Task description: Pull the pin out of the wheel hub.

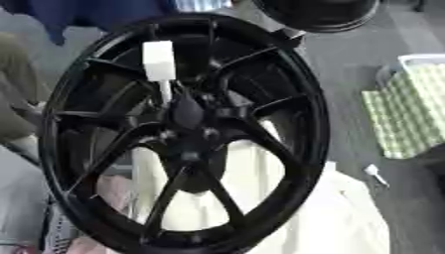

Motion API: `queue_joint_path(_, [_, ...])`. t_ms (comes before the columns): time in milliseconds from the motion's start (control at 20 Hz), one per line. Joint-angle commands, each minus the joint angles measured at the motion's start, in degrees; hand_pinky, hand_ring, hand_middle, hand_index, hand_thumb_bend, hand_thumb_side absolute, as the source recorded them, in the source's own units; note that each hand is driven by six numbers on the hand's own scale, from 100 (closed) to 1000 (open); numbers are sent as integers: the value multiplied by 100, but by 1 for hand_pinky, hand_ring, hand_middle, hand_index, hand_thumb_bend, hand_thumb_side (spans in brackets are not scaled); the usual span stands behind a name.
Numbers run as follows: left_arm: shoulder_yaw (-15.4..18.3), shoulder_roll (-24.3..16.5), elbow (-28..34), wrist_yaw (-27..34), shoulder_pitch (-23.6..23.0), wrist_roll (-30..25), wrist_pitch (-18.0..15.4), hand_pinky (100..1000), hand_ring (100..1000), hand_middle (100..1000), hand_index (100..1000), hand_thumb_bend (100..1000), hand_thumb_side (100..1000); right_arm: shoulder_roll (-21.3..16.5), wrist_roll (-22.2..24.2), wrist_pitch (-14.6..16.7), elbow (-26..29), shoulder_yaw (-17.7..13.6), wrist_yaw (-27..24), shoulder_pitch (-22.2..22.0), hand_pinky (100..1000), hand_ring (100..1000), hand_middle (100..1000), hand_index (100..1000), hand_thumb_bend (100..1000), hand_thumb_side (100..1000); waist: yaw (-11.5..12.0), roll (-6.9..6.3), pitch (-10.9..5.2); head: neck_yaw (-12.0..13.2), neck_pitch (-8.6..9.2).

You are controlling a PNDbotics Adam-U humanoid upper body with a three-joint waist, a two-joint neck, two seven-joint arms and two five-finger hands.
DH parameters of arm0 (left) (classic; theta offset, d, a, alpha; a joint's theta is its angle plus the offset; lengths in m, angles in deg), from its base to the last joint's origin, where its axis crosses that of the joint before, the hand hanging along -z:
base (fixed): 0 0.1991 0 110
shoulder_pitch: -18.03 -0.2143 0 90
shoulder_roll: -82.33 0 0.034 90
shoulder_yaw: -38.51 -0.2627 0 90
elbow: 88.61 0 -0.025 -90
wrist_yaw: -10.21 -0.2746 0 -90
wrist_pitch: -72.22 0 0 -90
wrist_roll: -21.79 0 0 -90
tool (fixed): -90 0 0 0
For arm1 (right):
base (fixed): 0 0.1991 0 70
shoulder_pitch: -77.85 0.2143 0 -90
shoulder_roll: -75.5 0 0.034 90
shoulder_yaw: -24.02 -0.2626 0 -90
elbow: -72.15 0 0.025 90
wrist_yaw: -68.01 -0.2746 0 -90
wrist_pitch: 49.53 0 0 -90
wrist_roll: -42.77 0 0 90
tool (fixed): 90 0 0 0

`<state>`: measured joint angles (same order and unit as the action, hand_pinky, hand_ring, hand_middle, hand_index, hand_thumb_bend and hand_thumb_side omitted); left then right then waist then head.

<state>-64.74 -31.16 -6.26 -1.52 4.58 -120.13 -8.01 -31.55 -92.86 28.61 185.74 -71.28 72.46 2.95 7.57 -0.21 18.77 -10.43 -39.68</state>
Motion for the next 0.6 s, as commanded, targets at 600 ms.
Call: queue_joint_path(600, [-803,-446,904,168,-228,-4,-4,899,854,764,896,271,549,-152,-2,26,101,-55,46,56,521,551,552,719,100,558,20,-38,-126,-16,94])
